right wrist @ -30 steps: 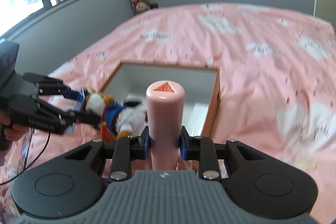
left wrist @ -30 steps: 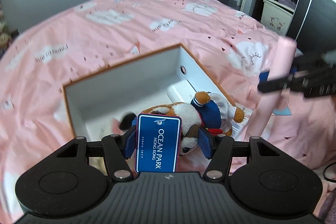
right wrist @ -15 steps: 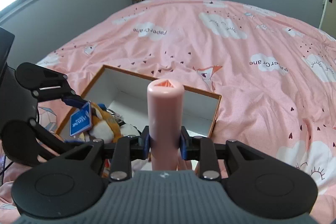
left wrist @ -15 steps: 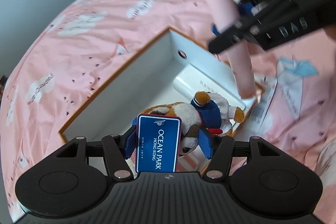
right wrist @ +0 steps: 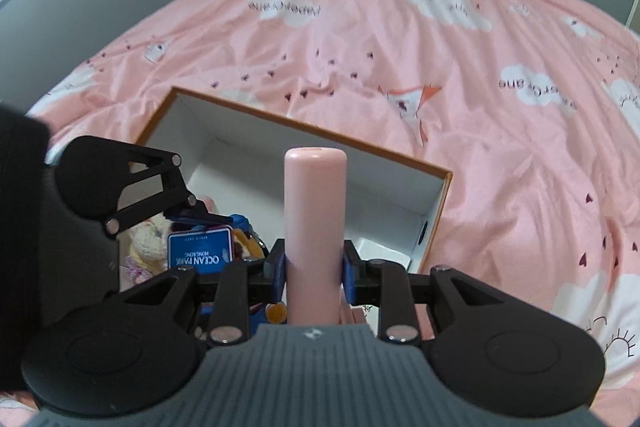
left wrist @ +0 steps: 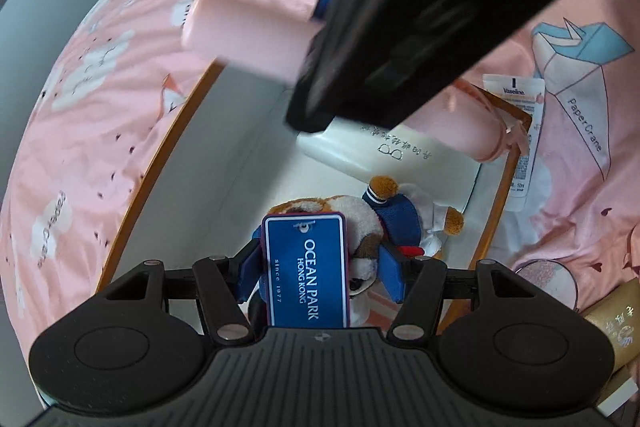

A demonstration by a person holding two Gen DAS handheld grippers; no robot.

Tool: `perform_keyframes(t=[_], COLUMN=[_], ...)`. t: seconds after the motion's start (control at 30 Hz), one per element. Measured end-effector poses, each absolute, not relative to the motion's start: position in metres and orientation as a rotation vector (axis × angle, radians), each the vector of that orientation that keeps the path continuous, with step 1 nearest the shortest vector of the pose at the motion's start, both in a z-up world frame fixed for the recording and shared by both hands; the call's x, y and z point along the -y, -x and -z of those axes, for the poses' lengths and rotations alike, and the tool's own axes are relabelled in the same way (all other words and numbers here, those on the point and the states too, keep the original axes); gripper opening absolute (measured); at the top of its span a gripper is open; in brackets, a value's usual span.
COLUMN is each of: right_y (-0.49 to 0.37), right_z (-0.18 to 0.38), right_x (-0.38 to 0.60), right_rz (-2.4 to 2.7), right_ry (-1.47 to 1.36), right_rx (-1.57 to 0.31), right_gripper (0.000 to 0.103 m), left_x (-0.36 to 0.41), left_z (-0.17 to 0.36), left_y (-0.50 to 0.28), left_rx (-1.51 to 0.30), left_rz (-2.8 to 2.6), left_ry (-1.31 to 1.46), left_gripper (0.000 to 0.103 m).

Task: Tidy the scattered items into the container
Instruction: 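Lift the Donald plush with the left tool while the right tool lifts the pink cylinder over the shoebox, then lower the Donald plush and pink cylinder into the shoebox and open both tools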

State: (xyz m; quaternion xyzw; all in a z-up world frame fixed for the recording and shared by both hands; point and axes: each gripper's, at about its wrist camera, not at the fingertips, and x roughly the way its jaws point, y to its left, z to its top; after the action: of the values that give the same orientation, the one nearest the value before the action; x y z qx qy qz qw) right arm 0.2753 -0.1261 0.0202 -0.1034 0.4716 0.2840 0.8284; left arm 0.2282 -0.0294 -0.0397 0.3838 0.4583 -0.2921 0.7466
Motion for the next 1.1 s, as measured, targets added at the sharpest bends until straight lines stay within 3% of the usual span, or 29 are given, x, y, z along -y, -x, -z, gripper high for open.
perform_keyframes(t=[0.57, 0.97, 1.1], right_y=[-0.313, -0.309, -0.313], right_z=[0.038, 0.041, 0.036], right_x=[0.106, 0.100, 0.102], right_rz=[-0.440, -0.423, -0.414], right_ry=[0.324, 0.387, 0.398], right_rx=[-1.141, -1.127, -1.109], right_gripper=[0.032, 0.033, 0.040], left_x=[0.021, 0.015, 0.013], left_z=[0.060, 0.064, 0.061], left_y=[-0.243, -0.242, -0.239], left_rx=[-1.012, -0.988, -0.976], left_rz=[0.738, 0.745, 0.746], left_ry=[-0.734, -0.699, -0.698], left_gripper=[0.074, 0.078, 0.078])
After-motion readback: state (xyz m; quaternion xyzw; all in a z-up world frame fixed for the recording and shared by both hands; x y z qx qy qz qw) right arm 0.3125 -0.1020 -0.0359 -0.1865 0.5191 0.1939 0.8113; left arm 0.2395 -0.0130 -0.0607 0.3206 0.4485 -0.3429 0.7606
